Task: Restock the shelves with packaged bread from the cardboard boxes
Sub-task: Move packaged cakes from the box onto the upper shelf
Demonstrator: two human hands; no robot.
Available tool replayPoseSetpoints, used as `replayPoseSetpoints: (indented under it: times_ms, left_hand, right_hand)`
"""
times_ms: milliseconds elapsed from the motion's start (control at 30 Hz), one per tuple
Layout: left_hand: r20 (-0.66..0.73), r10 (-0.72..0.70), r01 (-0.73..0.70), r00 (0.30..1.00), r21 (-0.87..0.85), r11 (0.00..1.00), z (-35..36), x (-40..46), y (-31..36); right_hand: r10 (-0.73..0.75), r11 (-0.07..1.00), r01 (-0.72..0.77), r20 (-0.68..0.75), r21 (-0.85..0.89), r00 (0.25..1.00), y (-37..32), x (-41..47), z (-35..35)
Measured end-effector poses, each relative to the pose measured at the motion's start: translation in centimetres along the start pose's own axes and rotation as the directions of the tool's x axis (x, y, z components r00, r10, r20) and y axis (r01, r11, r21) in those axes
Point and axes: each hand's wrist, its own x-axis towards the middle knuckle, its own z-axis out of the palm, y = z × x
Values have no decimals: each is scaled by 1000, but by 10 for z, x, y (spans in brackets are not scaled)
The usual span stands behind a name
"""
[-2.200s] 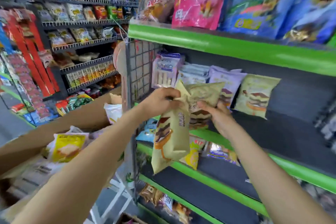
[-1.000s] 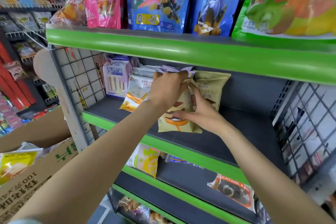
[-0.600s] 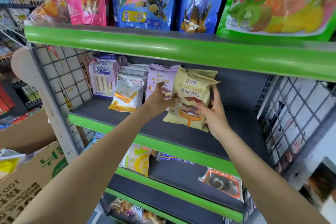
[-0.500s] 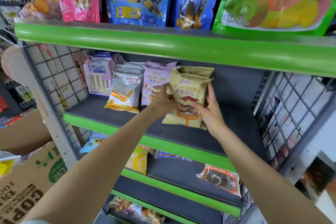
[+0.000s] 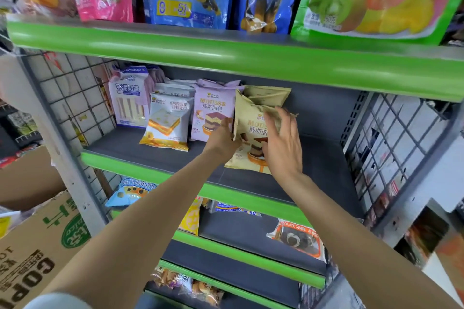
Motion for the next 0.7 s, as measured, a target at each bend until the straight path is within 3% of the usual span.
replayPoseSetpoints:
  times_ms: [167, 300, 400, 567, 700]
  left_hand:
    - [-135, 9, -16, 991, -49, 999, -52, -14, -23]
    - [-241, -33, 17, 970, -66, 998, -114, -42, -64]
    - [-312, -36, 45, 949, 21, 999, -163, -75, -101]
    - [-388, -144, 190, 910, 82, 978, -232, -123, -185]
    - [-481, -314, 376, 818, 35, 926, -272, -148, -256]
  right_hand:
    - [-71, 963, 35, 125, 266, 990, -55, 9, -21]
    - [-149, 932, 54, 242, 359, 959, -121, 12, -28]
    - [-228, 890, 65, 318, 452, 920, -184, 7, -21]
    - [-370, 806, 82, 391, 586, 843, -293, -13, 8]
    - [-503, 759, 131, 447, 638, 740, -370, -32, 34]
